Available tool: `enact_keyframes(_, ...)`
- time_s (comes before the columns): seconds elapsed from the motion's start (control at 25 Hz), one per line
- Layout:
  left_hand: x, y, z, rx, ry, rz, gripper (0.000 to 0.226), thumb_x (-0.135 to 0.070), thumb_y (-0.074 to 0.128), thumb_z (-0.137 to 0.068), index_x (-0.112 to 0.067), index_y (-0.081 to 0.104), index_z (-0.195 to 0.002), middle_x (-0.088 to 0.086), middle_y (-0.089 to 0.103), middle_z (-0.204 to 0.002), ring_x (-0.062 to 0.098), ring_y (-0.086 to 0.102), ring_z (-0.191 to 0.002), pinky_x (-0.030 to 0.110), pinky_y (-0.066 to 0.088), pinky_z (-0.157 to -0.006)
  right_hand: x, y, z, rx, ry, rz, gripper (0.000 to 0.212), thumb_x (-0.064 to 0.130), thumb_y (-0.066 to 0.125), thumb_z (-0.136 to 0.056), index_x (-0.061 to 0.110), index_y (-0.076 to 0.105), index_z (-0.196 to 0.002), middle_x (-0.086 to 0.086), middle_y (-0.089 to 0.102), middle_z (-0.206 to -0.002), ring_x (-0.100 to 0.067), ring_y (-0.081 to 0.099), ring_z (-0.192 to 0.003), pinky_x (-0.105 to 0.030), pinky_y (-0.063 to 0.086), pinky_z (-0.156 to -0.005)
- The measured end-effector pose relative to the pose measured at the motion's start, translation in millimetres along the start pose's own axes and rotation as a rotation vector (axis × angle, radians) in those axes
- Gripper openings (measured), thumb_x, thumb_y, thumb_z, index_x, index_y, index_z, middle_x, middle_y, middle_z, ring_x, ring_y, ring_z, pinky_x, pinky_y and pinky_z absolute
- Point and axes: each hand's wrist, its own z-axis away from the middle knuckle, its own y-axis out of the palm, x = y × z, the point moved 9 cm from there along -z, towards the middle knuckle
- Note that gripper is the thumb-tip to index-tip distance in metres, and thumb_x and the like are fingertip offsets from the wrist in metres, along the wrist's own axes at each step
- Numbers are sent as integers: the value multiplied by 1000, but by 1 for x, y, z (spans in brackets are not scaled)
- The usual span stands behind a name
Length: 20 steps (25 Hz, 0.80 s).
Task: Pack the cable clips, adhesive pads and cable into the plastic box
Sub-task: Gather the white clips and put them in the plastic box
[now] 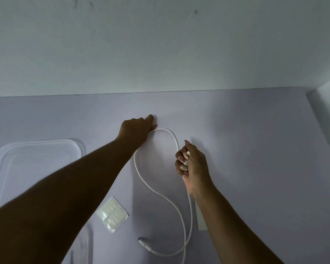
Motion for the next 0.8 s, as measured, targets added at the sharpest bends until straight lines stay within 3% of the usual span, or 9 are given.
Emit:
enact_keyframes(0.12, 7, 2, 14, 11, -121, 157, 30, -34, 32, -103, -9, 48, -105, 11, 61, -80, 33, 60, -70, 32, 37, -59, -2, -6, 6, 10, 25, -61, 50, 30, 43, -99, 18, 41, -50, 3, 40, -46, -9, 27, -32, -15, 17, -36)
enact_keyframes(0.16, 16, 1, 21, 14, -242, 429, 30, -33, 33, -103, -9, 48, -93, 7, 54, -71, 29, 55, -63, 30, 36, -57, -2, -5, 9, 24, 40, -105, 49, 33, 43, -99, 17, 44, -53, 3, 41, -47, -9, 30, -33, -15, 19, -36)
enact_keyframes(0.28, 17, 17, 56, 140, -643, 1797, 34, -30, 37, -101, -15, 44, -71, -1, 43, -57, 11, 39, -39, 20, 28, -36, -7, 7, 19, 82, 104, -381, 49, 45, 41, -98, 12, 54, -64, -2, 48, -54, -12, 47, -43, -17, 40, -38)
enact_keyframes(0.32, 5, 15, 70, 226, -678, 2135, 32, -27, 38, -100, -15, 45, -71, -1, 44, -56, 7, 36, -36, 17, 26, -32, -8, 12, 22, 87, 121, -471, 50, 46, 42, -98, 9, 57, -67, -5, 53, -59, -15, 54, -50, -20, 49, -45)
enact_keyframes(0.4, -10, 0, 98, 336, -655, 2530, 23, -19, 41, -97, -13, 50, -77, 0, 53, -61, 6, 45, -39, 14, 31, -30, -11, 24, 31, 118, 136, -576, 51, 45, 43, -97, 5, 61, -71, -12, 61, -68, -23, 64, -63, -31, 59, -61)
enact_keyframes(0.52, -10, -24, 145, 375, -669, 2834, 26, -19, 41, -98, -8, 56, -80, 5, 60, -73, 13, 62, -58, 16, 48, -44, -18, 47, 53, 186, 170, -608, 45, 38, 45, -98, 4, 63, -74, -15, 66, -74, -28, 70, -69, -39, 61, -72)
enact_keyframes(0.64, 7, -45, 197, 386, -620, 2906, 33, -24, 40, -100, -7, 57, -78, 4, 59, -76, 15, 63, -64, 20, 51, -49, -35, 76, 79, 247, 230, -549, 37, 34, 49, -97, 6, 63, -77, -14, 68, -78, -26, 69, -70, -34, 60, -69)
enact_keyframes(0.72, 31, -50, 241, 407, -625, 2802, 30, -26, 42, -97, -10, 55, -76, 2, 56, -73, 11, 59, -61, 16, 45, -44, -53, 99, 100, 279, 263, -457, 39, 39, 48, -97, 7, 62, -79, -13, 68, -78, -24, 67, -68, -31, 58, -65)
enact_keyframes(0.8, 68, -41, 289, 398, -696, 2521, 25, -28, 46, -95, -14, 54, -76, -1, 54, -69, 8, 52, -58, 13, 38, -39, -77, 124, 124, 312, 320, -342, 41, 42, 47, -97, 8, 62, -80, -13, 67, -78, -24, 66, -67, -29, 56, -62)
